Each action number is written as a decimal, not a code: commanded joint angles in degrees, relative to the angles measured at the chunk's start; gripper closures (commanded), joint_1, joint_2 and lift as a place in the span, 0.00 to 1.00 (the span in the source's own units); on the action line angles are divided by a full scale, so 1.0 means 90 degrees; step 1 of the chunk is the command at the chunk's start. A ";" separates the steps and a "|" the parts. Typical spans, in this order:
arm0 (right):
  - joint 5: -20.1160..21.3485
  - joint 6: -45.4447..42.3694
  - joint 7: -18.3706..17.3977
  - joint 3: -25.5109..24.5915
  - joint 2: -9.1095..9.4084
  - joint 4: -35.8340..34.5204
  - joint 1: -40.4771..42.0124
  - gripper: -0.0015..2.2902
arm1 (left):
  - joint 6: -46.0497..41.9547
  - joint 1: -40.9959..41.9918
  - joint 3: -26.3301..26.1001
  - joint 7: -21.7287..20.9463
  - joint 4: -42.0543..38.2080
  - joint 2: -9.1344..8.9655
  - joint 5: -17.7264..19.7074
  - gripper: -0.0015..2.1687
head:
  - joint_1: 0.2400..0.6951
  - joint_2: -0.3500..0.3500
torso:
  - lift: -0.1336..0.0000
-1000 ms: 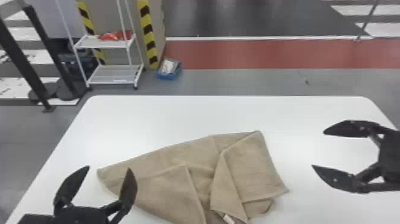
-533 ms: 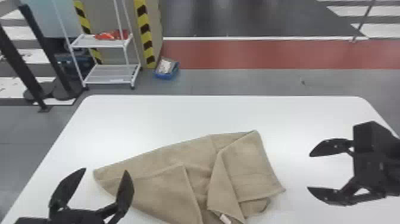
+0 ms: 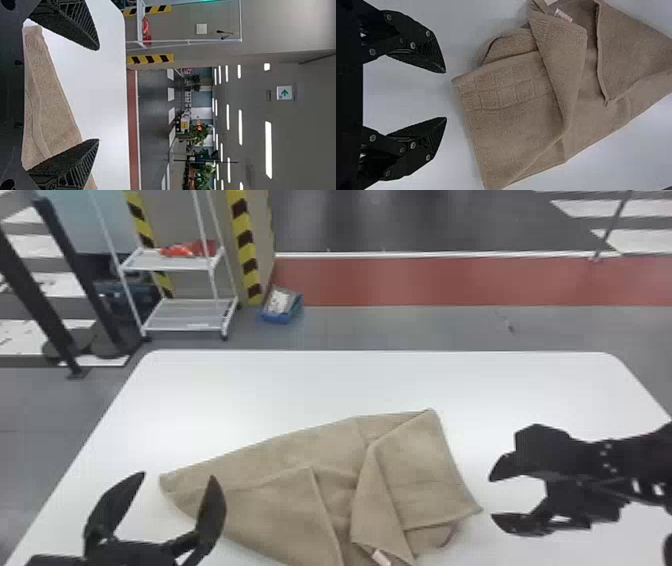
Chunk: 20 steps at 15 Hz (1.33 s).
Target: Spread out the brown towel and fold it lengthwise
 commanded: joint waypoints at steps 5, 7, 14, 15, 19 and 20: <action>0.0425 0.0134 0.0021 0.0723 0.0050 0.0166 -0.0249 0.25 | 0.0000 0.0015 0.0077 -0.0003 -0.0019 -0.0017 0.0074 0.02 | 1.00 0.63 | 0.07; 0.0562 0.0134 0.0021 0.0977 0.0089 0.0352 -0.0317 0.26 | 0.0000 0.0005 0.0077 -0.0013 0.0000 -0.0017 0.0084 0.02 | 1.00 0.65 | 0.07; 0.0610 0.0212 0.0021 0.1026 0.0246 0.0518 -0.0522 0.41 | -0.0078 0.0064 0.0125 -0.0013 0.0049 -0.0017 0.0143 0.02 | 1.00 0.69 | 0.07; 0.0610 0.0212 0.0021 0.1006 0.0246 0.0518 -0.0532 0.41 | -0.0078 0.0064 0.0125 -0.0013 0.0059 -0.0017 0.0152 0.02 | 1.00 0.69 | 0.07; 0.0581 0.0173 0.0021 0.0918 0.0285 0.0527 -0.0532 0.57 | -0.0098 0.0074 0.0125 -0.0023 0.0059 -0.0017 0.0152 0.02 | 1.00 0.68 | 0.07; 0.0483 0.0134 0.0021 0.0694 0.0363 0.0518 -0.0542 0.57 | -0.0117 0.0074 0.0125 -0.0023 0.0049 -0.0017 0.0152 0.02 | 1.00 0.68 | 0.07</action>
